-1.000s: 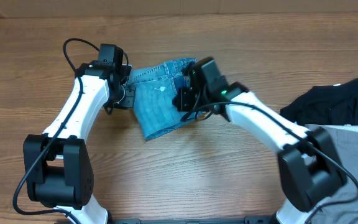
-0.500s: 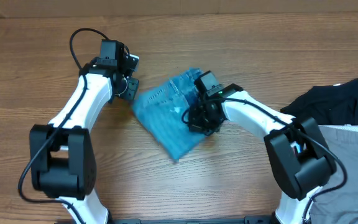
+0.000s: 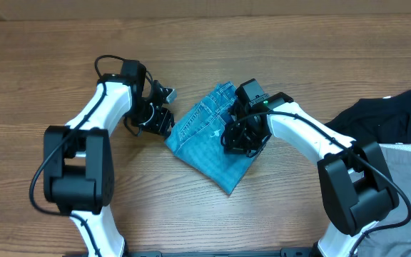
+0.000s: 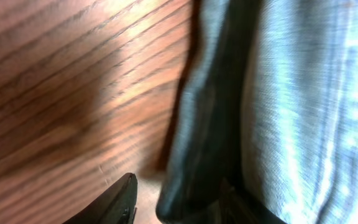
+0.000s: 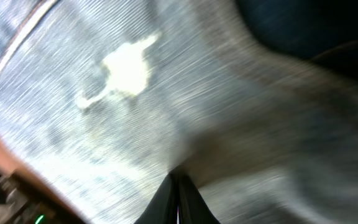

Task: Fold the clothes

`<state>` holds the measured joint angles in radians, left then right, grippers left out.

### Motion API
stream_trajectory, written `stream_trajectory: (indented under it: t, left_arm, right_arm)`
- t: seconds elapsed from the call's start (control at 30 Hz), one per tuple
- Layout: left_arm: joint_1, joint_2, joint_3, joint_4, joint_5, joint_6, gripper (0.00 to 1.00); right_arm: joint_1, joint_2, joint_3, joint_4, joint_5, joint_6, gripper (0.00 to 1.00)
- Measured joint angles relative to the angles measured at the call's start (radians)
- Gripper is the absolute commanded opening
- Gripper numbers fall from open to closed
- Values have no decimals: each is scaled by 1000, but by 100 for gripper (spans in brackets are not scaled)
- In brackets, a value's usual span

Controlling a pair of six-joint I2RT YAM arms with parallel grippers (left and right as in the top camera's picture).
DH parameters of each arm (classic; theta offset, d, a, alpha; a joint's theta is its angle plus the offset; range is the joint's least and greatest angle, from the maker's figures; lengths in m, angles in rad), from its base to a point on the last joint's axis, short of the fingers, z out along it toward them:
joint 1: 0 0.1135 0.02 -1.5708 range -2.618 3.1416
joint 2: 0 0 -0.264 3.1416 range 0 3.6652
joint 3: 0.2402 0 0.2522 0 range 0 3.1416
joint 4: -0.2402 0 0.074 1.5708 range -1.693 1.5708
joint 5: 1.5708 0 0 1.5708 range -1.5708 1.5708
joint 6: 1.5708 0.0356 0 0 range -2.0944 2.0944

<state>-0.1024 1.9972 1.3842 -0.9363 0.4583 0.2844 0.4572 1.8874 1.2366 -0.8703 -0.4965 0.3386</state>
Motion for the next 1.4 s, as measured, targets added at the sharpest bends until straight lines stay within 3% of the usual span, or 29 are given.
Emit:
stream_trajectory:
  t: [0.17,0.37,0.6,0.67,0.73,0.8,0.87,0.9,1.0,1.07,1.4]
  left_arm:
    - [0,-112,15,-51,-2,27,49]
    - [11,-146,30,-68,-52,29,57]
    - [18,-146,-18,-116,68,80,54]
    - [-11,-146,-82,-60,78,93,47]
    - [-52,-145,-205,97,74,89,43]
    - [-64,-145,-259,171,63,77,34]
    - [-66,-145,-322,251,39,49,9]
    - [-66,-148,-359,309,23,18,4]
    - [-69,-170,-378,342,-43,-94,4]
    - [-49,-177,-364,330,-105,-164,12]
    - [198,-163,-56,11,-324,-234,37]
  right_arm:
    - [0,-45,0,-12,-77,27,10]
    - [0,-52,-10,6,13,138,10]
    - [1,-52,-119,122,41,256,9]
    - [1,-52,-144,156,40,279,10]
    - [1,-54,-154,172,40,293,9]
    - [1,-55,-156,175,40,298,9]
    - [1,-55,-158,178,40,302,9]
    - [1,-55,-158,179,41,304,9]
    - [1,-55,-158,178,40,307,9]
    - [2,-56,-158,166,41,310,9]
    - [2,-61,-159,128,62,312,9]
